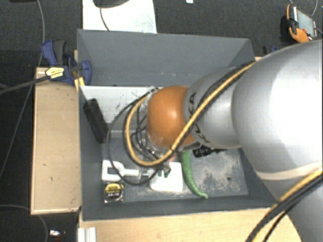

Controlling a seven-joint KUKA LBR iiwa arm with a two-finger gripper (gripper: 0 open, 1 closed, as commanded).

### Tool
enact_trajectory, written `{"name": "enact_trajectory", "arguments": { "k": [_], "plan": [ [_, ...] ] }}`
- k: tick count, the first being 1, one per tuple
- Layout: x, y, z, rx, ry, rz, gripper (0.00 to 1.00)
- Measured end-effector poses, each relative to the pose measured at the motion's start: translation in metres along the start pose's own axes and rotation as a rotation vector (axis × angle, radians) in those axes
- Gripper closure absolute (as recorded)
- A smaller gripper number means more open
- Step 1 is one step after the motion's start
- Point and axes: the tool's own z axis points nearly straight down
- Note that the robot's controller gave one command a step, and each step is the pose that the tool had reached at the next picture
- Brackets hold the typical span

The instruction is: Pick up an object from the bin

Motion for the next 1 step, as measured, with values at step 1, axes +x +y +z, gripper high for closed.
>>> {"name": "enact_trajectory", "arguments": {
  "k": [1],
  "plan": [
    [0.0006,0.0028,-0.0002,0.001,0.002,-0.037,0.0]
  ]
}}
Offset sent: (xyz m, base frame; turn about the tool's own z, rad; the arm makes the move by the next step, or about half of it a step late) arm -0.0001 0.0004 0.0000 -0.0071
